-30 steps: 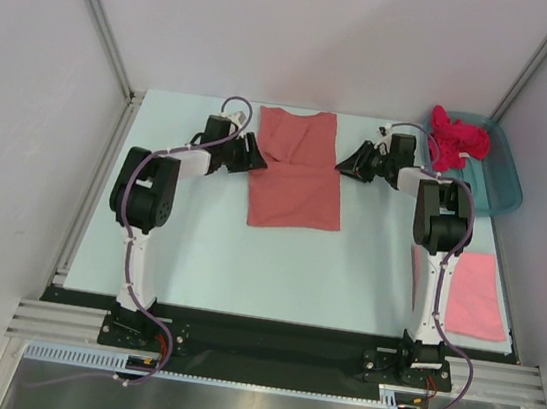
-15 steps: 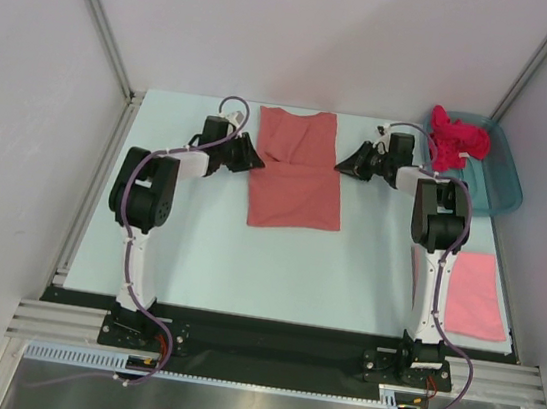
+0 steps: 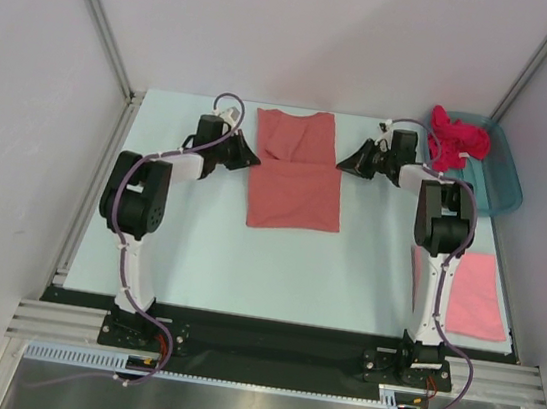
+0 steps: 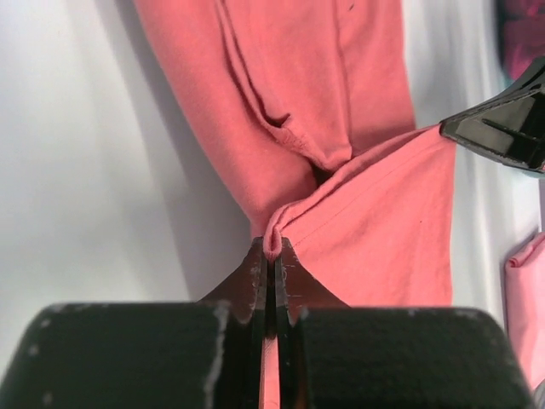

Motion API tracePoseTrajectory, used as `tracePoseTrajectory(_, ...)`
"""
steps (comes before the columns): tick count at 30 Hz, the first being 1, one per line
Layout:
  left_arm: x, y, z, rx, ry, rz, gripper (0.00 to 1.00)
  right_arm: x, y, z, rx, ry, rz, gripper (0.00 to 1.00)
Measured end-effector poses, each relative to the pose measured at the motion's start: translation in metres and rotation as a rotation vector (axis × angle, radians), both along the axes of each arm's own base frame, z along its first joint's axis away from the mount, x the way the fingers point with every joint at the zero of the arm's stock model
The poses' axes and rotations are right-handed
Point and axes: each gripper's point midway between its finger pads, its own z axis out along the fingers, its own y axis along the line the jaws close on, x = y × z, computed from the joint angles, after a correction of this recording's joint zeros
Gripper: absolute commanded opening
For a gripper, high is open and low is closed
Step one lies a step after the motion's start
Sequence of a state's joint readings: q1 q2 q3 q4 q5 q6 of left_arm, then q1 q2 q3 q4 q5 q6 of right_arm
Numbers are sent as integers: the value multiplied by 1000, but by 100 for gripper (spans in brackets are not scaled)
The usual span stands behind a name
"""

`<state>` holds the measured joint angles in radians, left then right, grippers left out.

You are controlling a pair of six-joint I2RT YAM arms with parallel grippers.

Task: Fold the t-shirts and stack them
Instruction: Fold the tshirt

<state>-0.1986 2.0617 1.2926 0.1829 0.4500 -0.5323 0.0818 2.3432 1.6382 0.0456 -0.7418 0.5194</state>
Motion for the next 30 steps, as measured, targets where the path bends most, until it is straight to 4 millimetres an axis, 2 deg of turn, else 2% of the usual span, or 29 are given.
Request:
tracePoseTrajectory(3, 4, -1, 9, -13, -29, 1, 9, 2, -1, 9, 4, -22, -3, 0)
tracePoseTrajectory(6, 5, -2, 9, -19, -22, 5, 16, 4, 0, 11, 15, -28, -2, 1)
tracePoseTrajectory(8, 10, -3, 8, -21, -19, 5, 25, 7, 1, 11, 22, -27, -2, 8)
tracePoseTrajectory(12, 16, -1, 0, -11, 3, 25, 35, 18, 2, 6, 28, -30, -1, 18)
tracePoseTrajectory(14, 16, 4, -5, 9, 30, 46, 35, 22, 2, 1, 21, -21, -5, 23)
tracePoseTrajectory(19, 18, 22, -9, 102, 70, 115, 48, 18, -9, -14, -40, 32, -23, 42)
tracePoseTrajectory(21, 13, 30, -6, 141, 87, 139, 51, 19, -15, -10, -77, 32, -34, 47)
tracePoseTrajectory(22, 11, 32, -1, 151, 89, 146, 51, 19, -19, -7, -104, 31, -43, 53)
tracePoseTrajectory(25, 7, 34, 26, 143, 50, 151, 50, 15, -30, 5, -173, 31, -72, 60)
tracePoseTrajectory(30, -1, 21, 80, 62, -86, 118, 45, 9, -40, 43, -252, -19, -105, 63)
